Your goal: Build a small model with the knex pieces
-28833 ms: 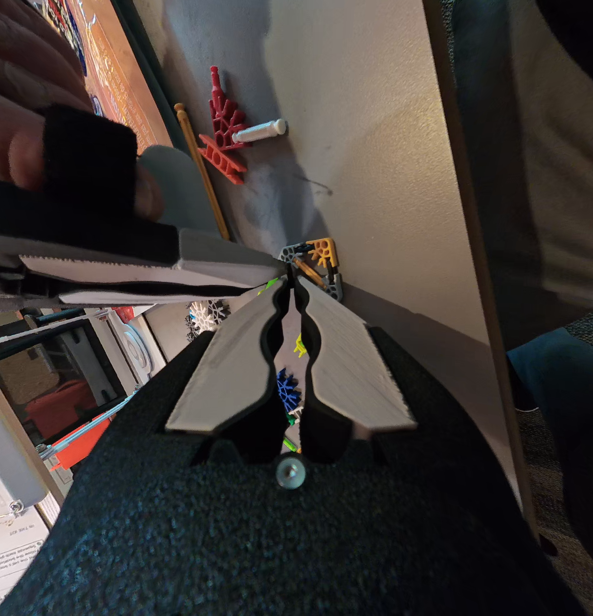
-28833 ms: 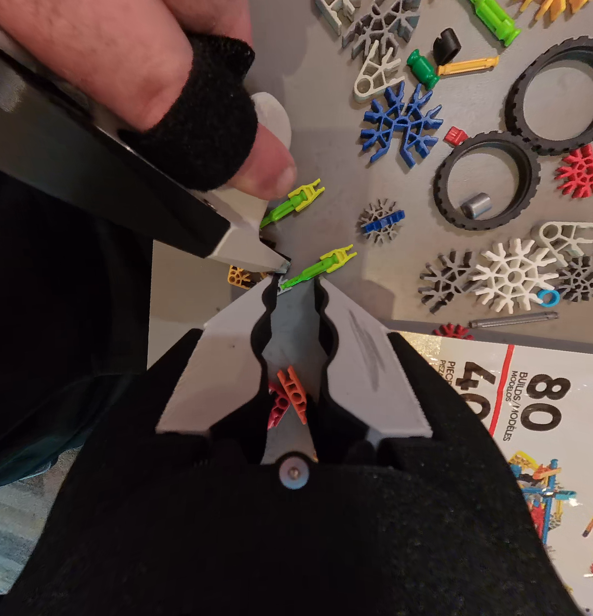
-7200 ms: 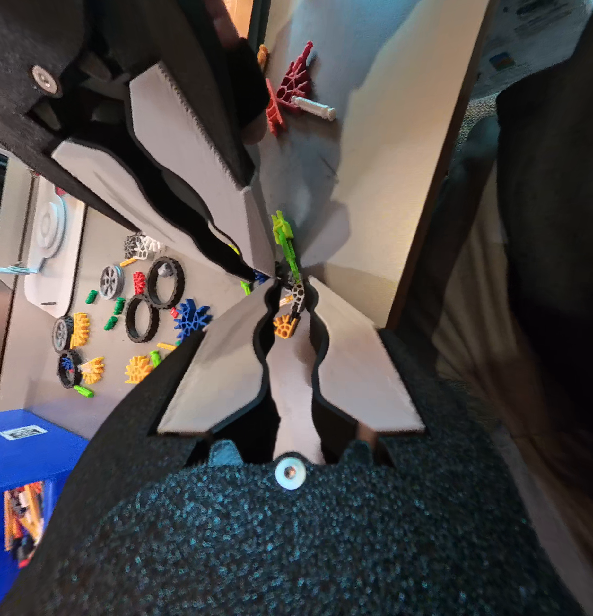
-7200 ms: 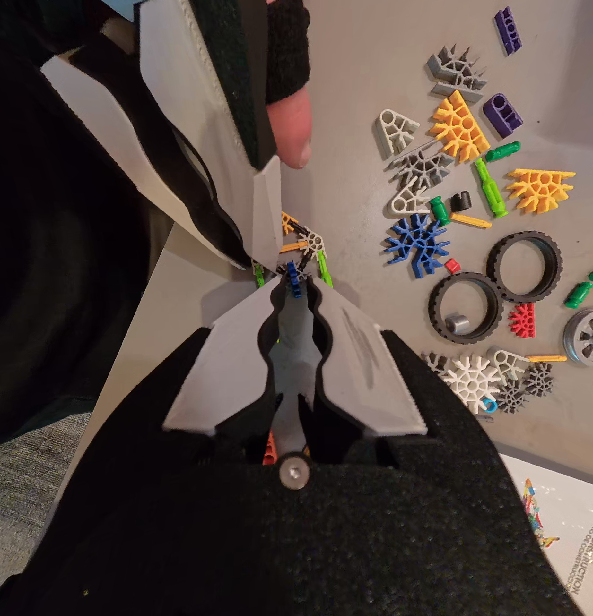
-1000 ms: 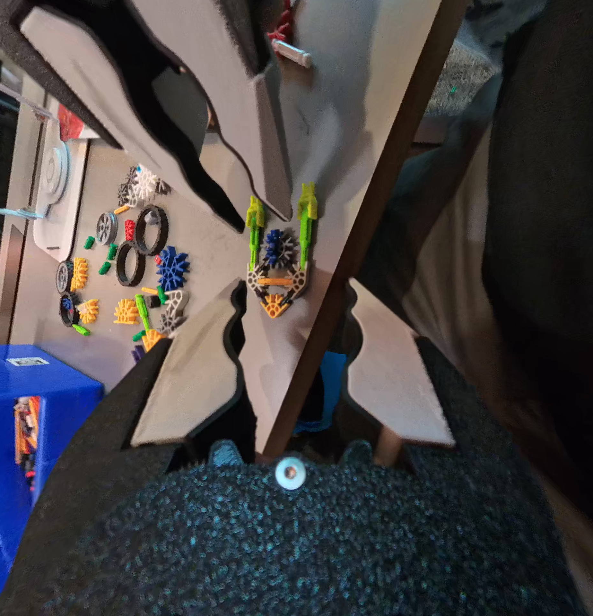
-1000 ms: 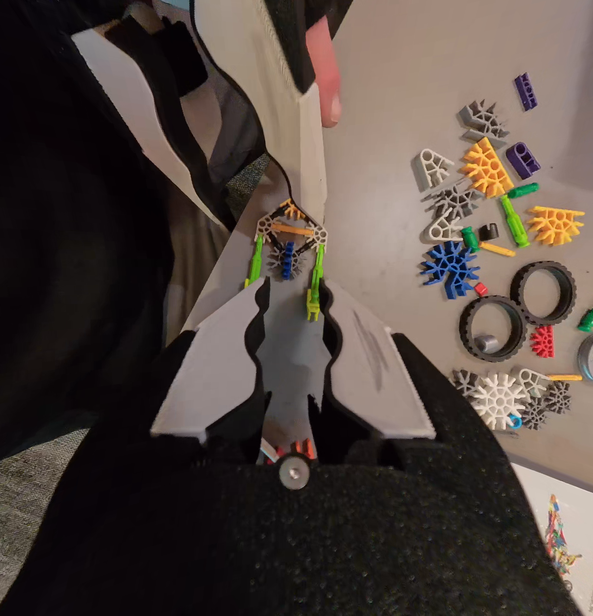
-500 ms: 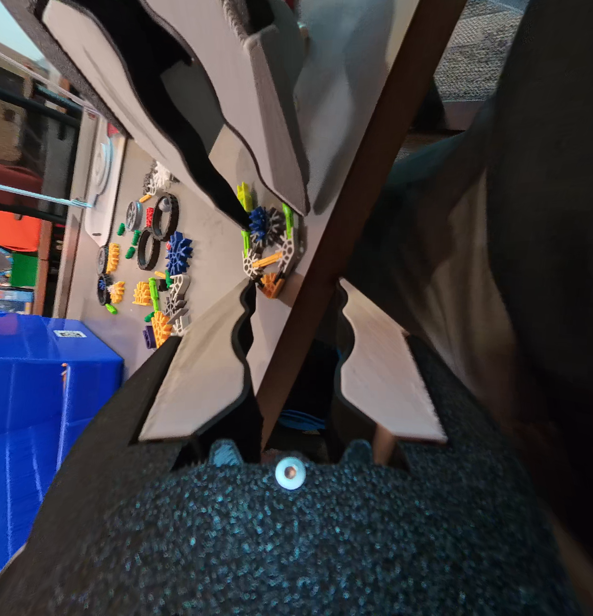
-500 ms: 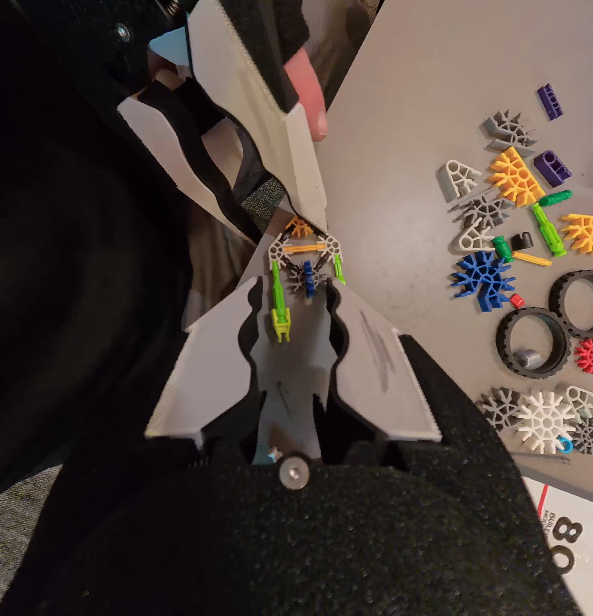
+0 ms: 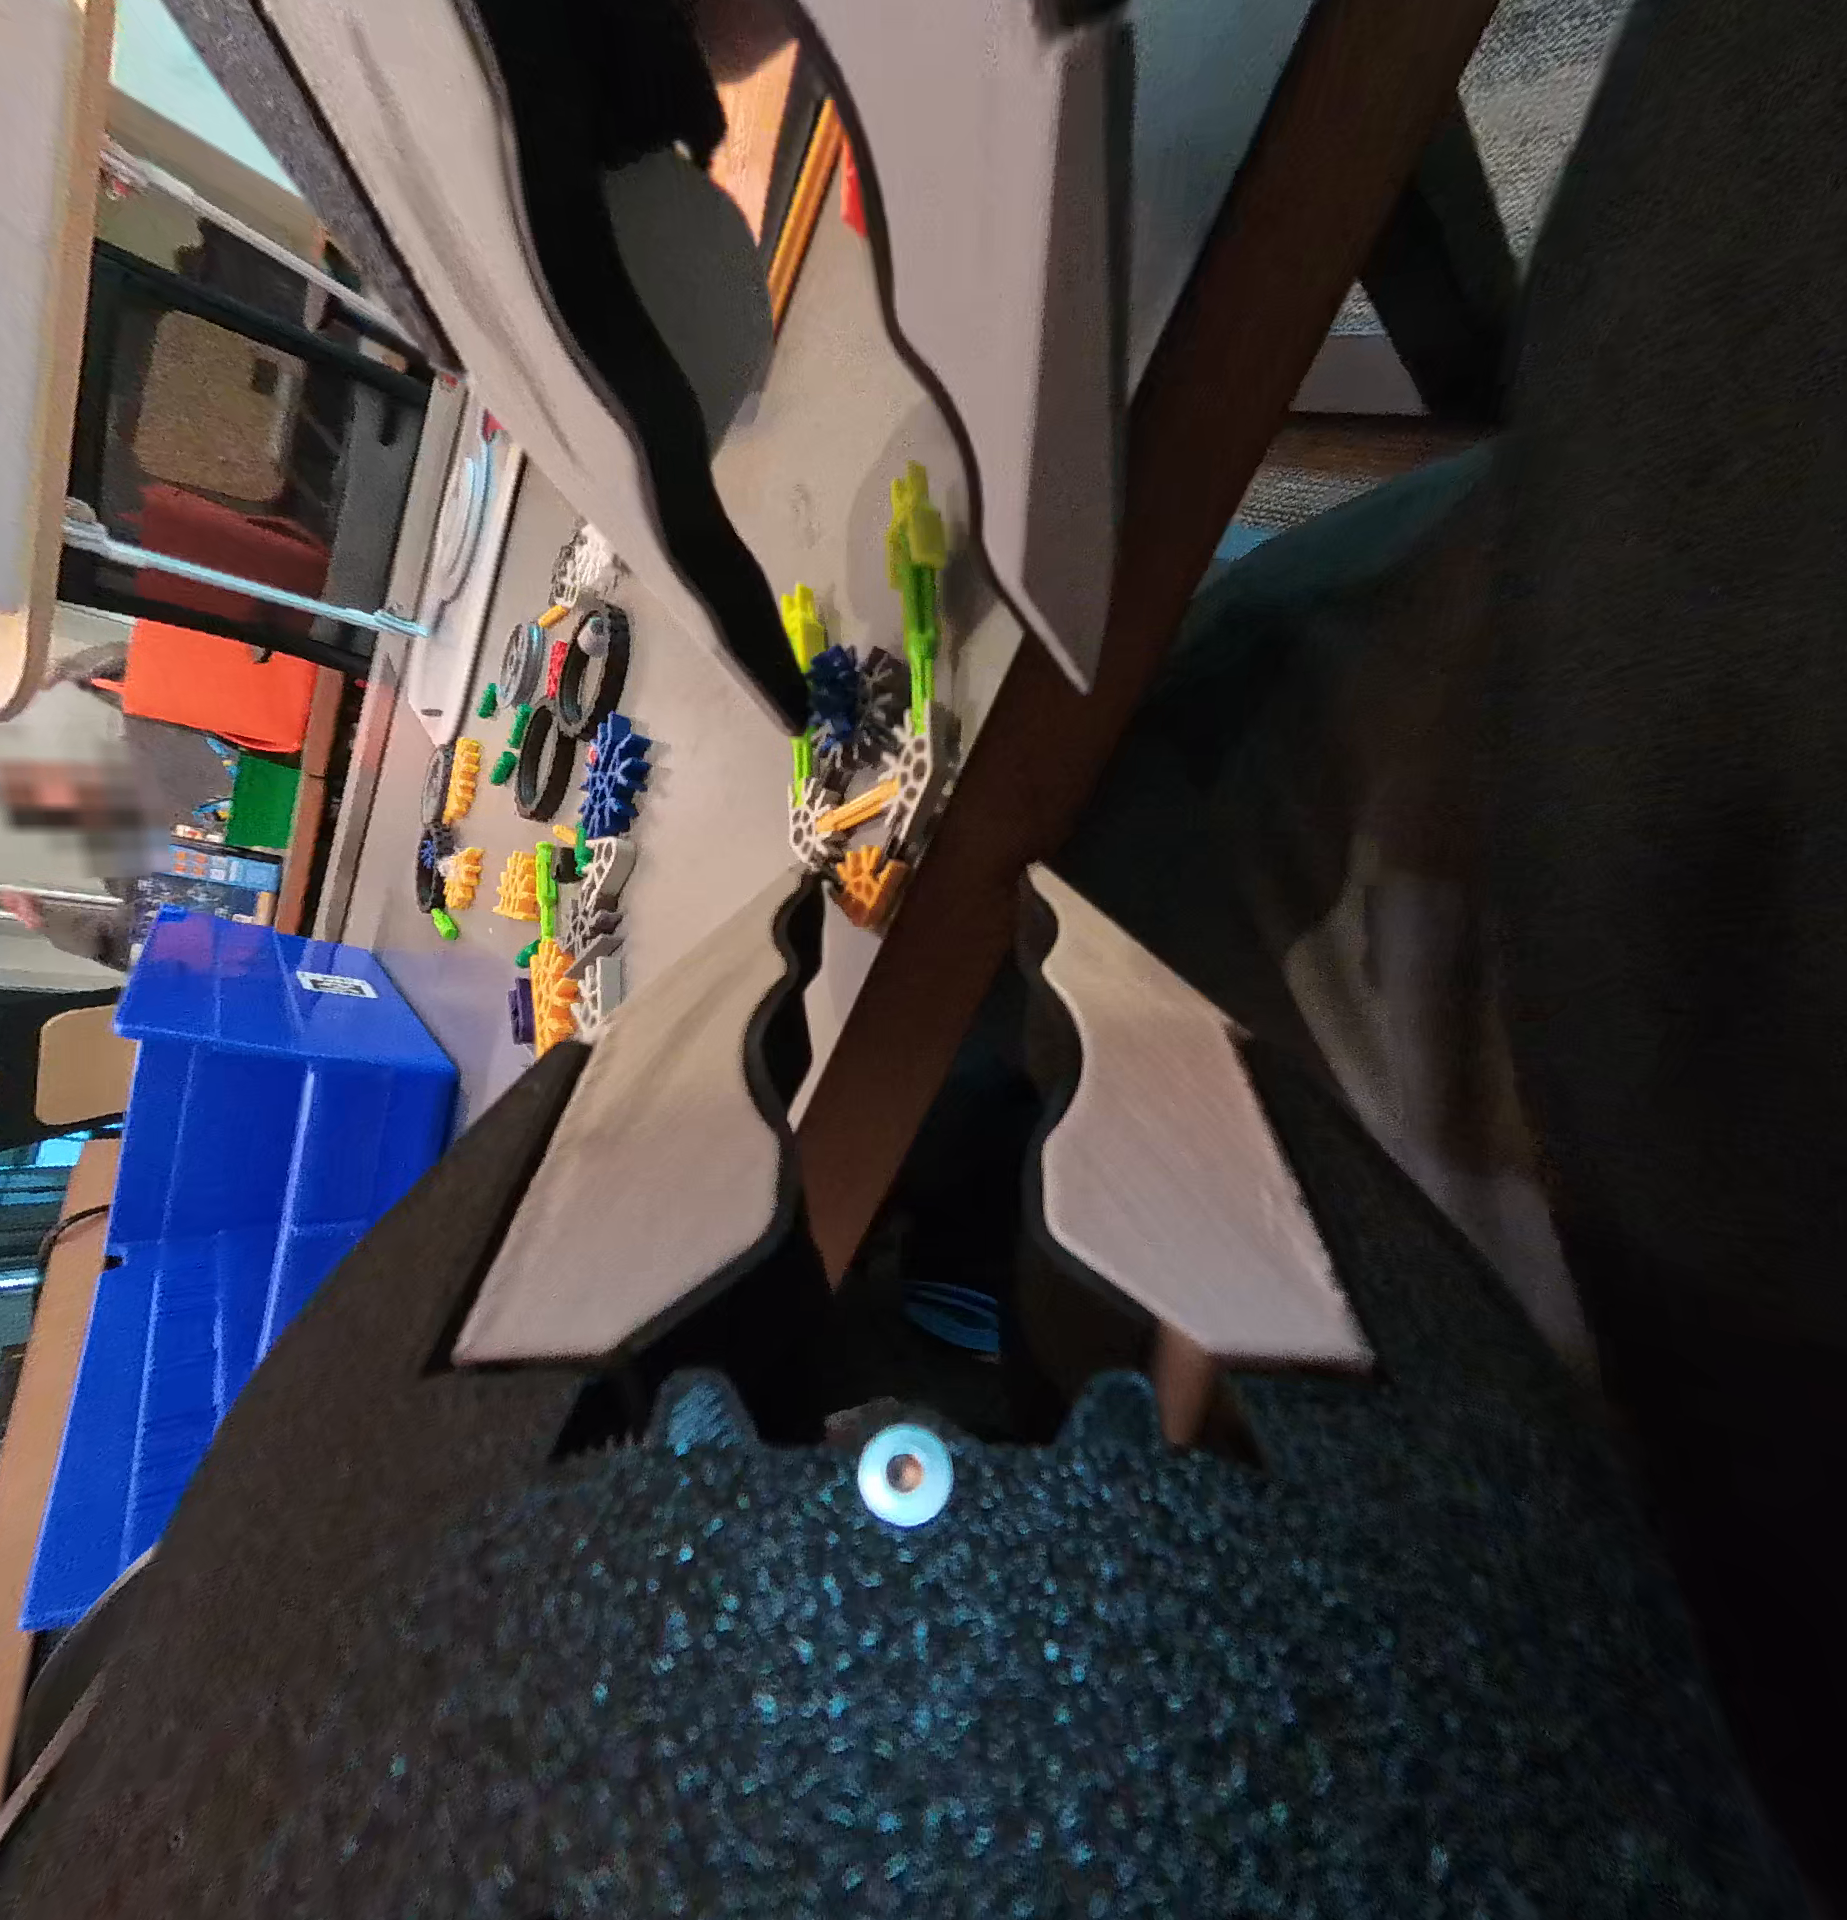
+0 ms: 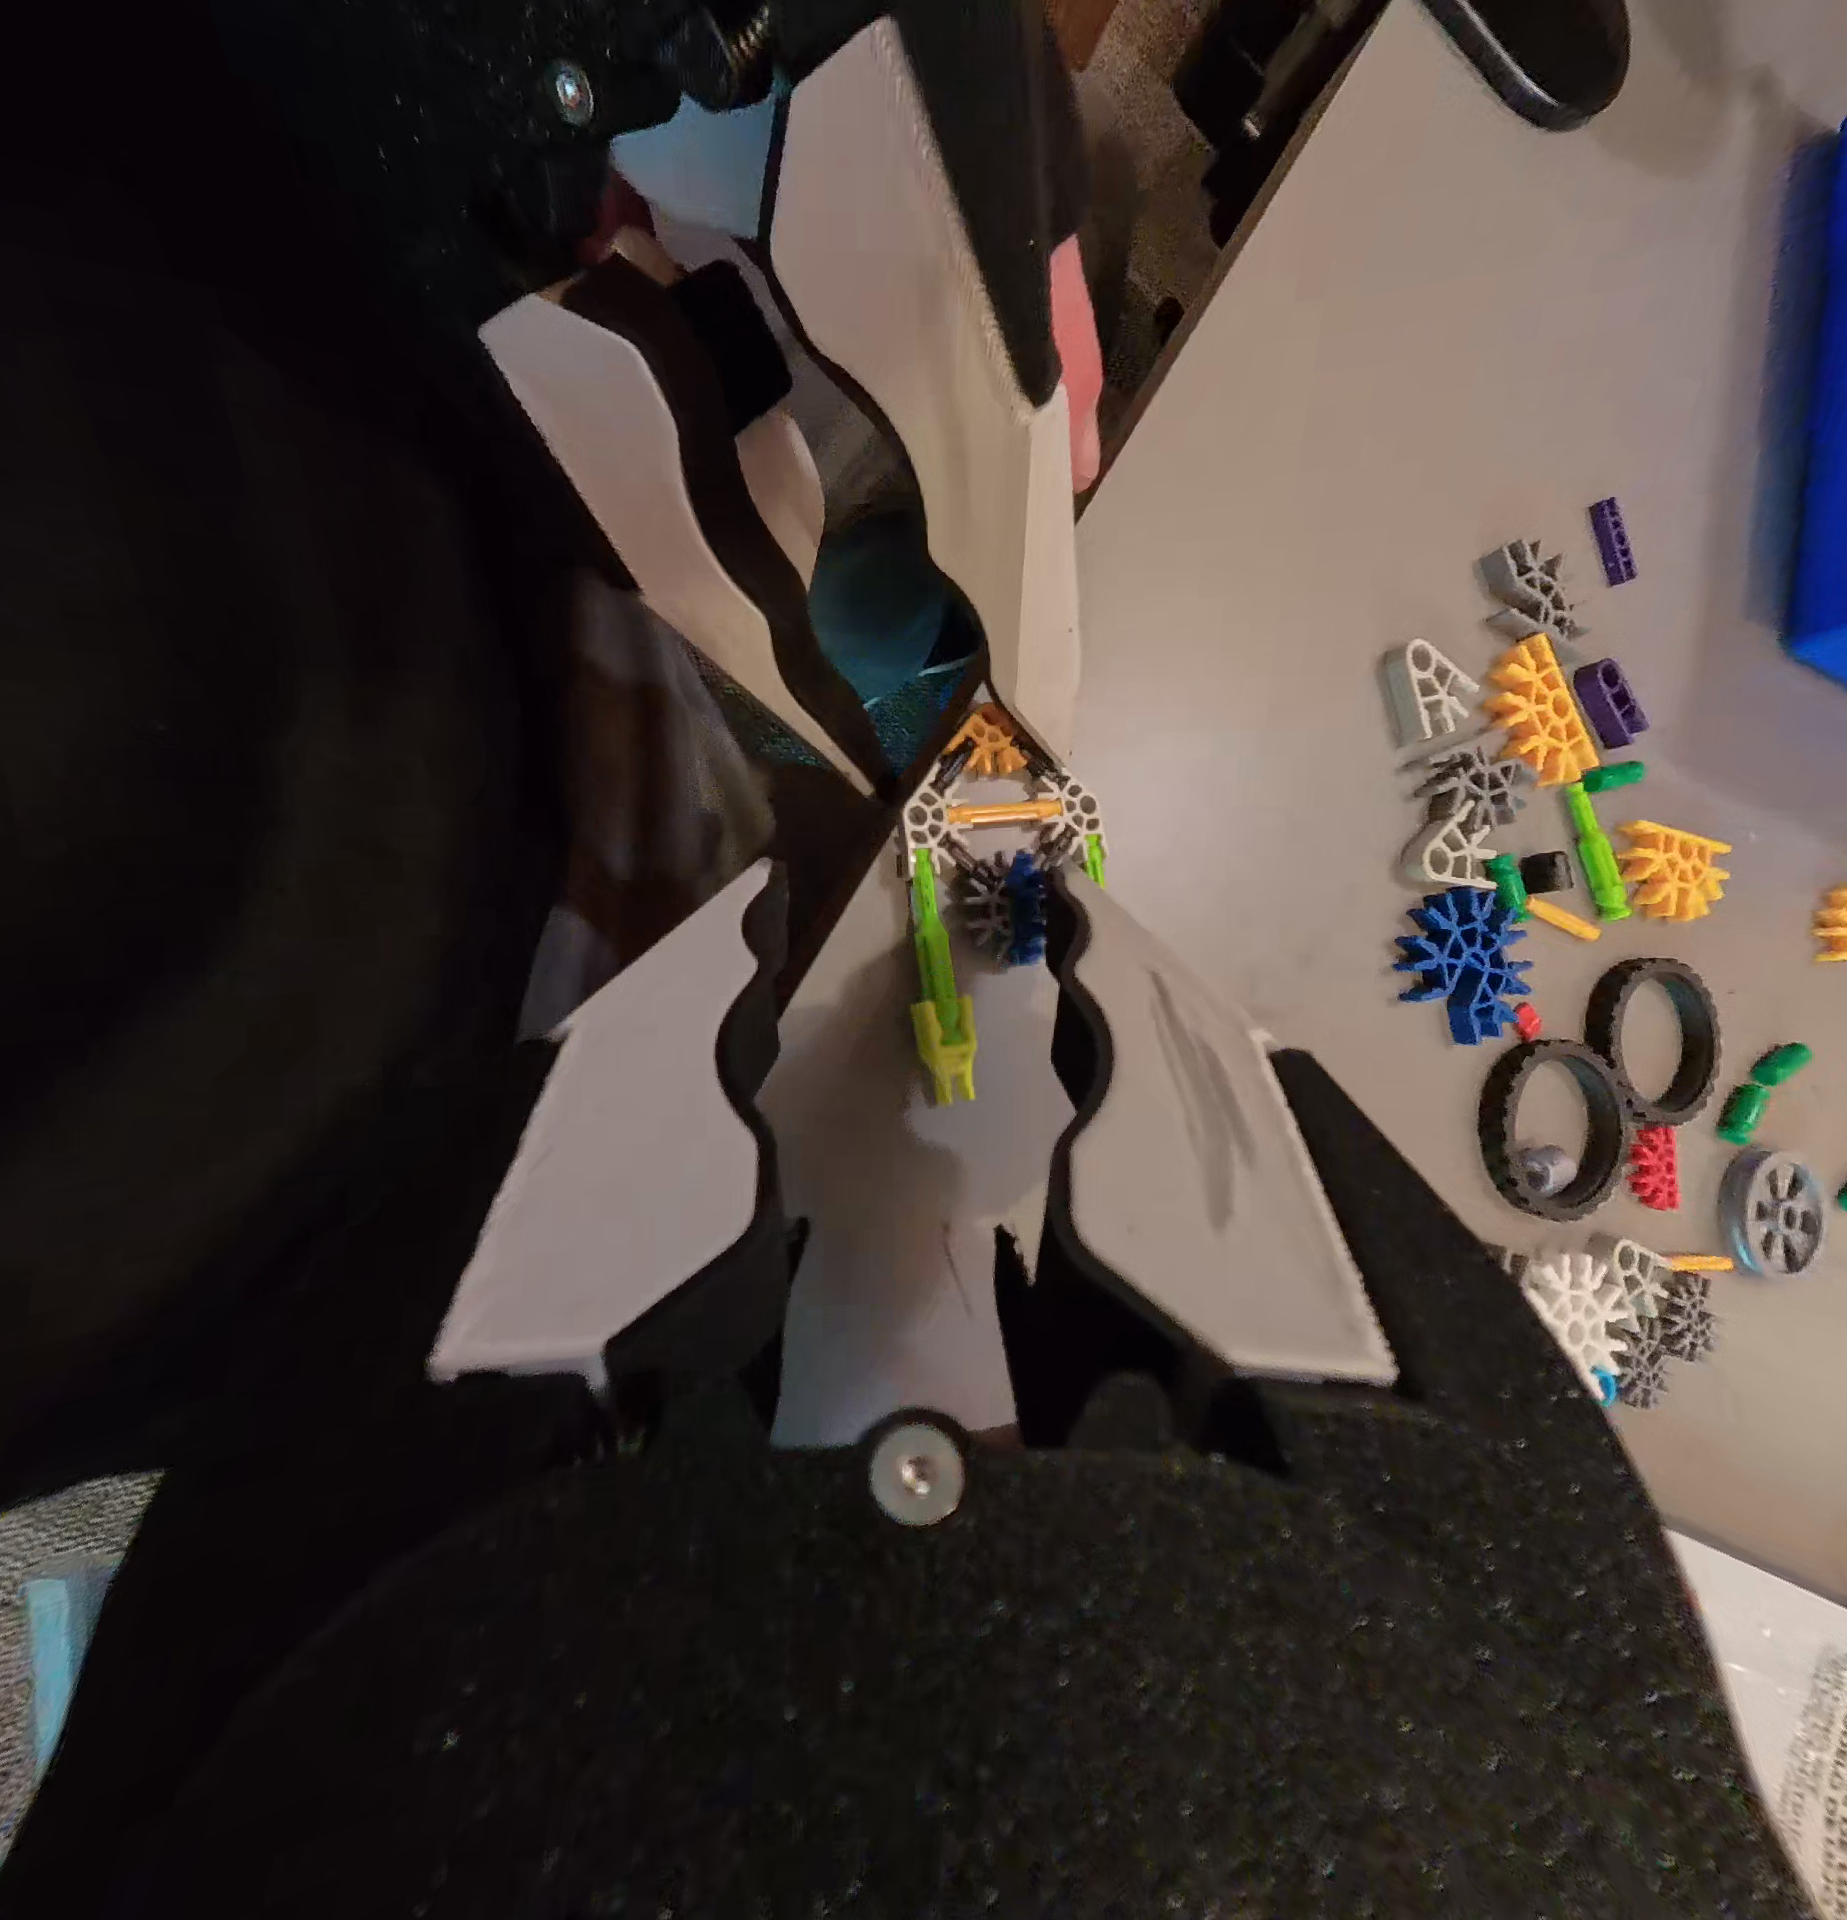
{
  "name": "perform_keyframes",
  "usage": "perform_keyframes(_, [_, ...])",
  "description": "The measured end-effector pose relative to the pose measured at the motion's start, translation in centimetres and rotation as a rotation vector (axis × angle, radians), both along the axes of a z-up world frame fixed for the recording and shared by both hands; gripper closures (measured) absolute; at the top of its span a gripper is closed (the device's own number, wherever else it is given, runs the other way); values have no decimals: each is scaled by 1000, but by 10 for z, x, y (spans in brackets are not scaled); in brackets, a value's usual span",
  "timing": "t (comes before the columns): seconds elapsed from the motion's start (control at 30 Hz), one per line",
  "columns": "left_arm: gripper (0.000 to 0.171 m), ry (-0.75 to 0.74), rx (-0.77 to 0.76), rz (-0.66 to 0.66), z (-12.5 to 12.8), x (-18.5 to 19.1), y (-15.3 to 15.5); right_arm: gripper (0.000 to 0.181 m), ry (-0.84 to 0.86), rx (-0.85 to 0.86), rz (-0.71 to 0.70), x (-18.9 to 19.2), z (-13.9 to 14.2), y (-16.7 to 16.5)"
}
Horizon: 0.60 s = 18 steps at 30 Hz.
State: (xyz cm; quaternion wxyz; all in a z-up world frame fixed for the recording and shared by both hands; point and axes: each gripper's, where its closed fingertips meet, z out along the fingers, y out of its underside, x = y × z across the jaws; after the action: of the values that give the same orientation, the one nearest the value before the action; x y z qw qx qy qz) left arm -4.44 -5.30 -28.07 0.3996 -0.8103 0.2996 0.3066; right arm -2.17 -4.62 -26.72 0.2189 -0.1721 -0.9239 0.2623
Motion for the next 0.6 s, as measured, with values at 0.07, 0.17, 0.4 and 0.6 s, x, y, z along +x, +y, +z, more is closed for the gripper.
perform_keyframes(0.07, [139,27,11,-1,0,1,0,132,32,29,-2,0,-4,0])
perform_keyframes(0.17, [141,31,22,3,1,2,0,135,46,41,-10,1,-3,0])
perform_keyframes(0.4, [144,41,42,17,1,4,0,144,-37,66,-27,4,-4,2])
perform_keyframes(0.6, [144,32,36,16,0,4,0,150,-133,48,-44,3,-4,4])
